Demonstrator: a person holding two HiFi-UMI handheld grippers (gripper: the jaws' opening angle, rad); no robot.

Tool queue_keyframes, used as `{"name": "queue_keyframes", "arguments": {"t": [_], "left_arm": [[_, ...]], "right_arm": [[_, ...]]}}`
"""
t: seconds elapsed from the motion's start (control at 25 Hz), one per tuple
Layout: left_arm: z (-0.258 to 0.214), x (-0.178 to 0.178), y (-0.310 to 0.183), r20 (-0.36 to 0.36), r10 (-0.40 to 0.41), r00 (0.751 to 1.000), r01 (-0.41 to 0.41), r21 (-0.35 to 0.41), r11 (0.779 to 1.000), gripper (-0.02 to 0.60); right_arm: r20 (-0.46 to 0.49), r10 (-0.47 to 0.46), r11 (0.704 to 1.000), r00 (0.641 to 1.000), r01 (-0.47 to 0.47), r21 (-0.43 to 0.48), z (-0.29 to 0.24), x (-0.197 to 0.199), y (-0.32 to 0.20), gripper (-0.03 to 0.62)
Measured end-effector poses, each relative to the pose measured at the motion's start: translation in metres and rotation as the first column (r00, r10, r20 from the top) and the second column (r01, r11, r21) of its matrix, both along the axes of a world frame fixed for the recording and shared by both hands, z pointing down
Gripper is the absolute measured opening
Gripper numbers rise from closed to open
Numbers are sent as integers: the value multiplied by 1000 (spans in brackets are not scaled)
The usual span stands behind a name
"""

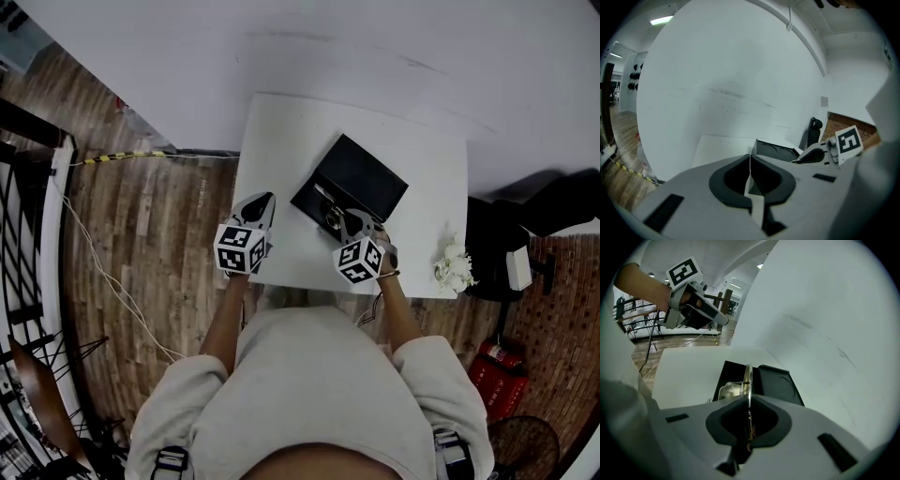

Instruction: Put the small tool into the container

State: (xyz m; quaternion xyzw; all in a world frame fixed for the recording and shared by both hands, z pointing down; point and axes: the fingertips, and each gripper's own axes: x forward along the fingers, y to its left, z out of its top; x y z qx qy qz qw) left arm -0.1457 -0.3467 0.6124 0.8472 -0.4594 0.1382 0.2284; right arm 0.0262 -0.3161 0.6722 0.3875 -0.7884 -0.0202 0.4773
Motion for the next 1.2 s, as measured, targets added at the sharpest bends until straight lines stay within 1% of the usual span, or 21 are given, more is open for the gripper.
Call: {"name": "queue_keyframes", "arguments": {"t": [0.28,0.4,0.64,0.96,1.2], "left_arm": [[2,-3,-2,0,-9,1000,9,-4,1000,12],[1,-4,-1,-1,-10,1000,10,-5,1000,12],[2,-7,-1,-2,-16,1000,16,-7,1000,12],[2,-10,1,-2,-22,1000,22,-7,1000,12],[1,-11,3,-1,-26,1000,26,-6,1000,12]], "right_arm": [[-9,15,999,1000,-16,-47,21,-2,-7,3],[-29,16,998,999,-18,-63,29,-1,-9,3],[-74,-5,998,997,0,-65,36,-3,-16,3],[-114,-6,998,993,-2,-70,44,-3,-24,3],[-142,10,998,990,-19,-66,46,0,-29,3]]}}
